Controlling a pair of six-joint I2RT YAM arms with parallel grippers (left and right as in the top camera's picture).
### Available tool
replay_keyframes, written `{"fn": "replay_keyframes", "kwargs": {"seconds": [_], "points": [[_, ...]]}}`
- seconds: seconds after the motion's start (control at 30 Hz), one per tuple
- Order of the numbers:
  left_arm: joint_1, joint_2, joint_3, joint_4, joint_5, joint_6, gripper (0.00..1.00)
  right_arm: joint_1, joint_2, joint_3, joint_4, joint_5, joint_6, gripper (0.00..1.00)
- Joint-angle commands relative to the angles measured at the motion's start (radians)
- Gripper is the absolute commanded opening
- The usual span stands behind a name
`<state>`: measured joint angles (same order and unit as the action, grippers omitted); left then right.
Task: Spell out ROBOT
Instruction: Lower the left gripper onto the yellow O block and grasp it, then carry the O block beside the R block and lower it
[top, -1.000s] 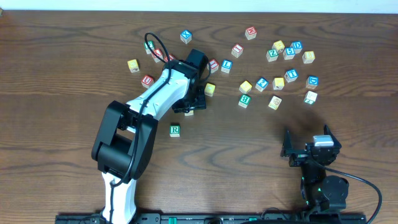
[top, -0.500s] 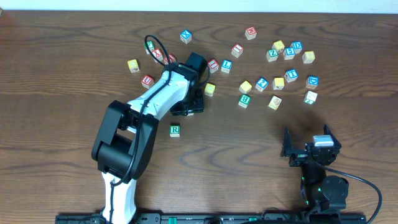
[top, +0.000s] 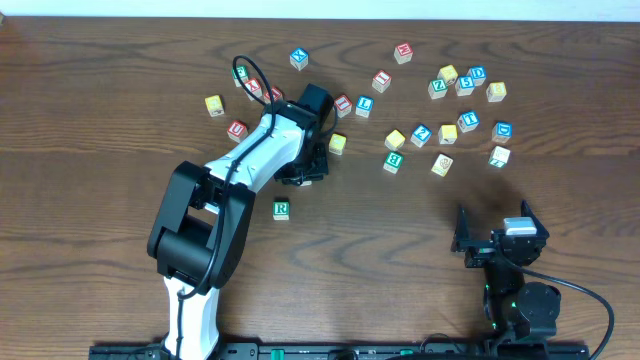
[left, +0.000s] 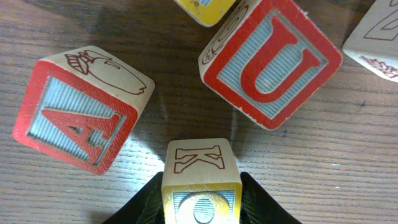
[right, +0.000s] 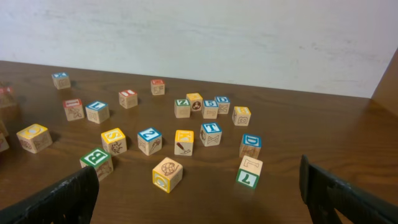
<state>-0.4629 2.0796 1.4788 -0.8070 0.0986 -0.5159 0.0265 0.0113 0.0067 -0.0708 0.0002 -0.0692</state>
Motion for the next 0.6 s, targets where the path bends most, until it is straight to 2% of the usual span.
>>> {"fn": "replay_keyframes", "kwargs": {"seconds": [0.0, 0.3, 0.57], "points": [[-0.002, 0.014, -0.009, -0.002, -0.013, 0.010, 0.34, -0.006, -0.005, -0.001, -0.004, 0.009, 0.009, 0.99], [0.000, -0.005, 0.005, -0.008, -0.013, 0.019, 0.32, -0.006, -0.005, -0.001, -0.004, 0.009, 0.009, 0.99], [-0.001, -0.120, 0.040, -0.075, -0.014, 0.049, 0.28, -0.006, -0.005, -0.001, -0.005, 0.009, 0.009, 0.99]]}}
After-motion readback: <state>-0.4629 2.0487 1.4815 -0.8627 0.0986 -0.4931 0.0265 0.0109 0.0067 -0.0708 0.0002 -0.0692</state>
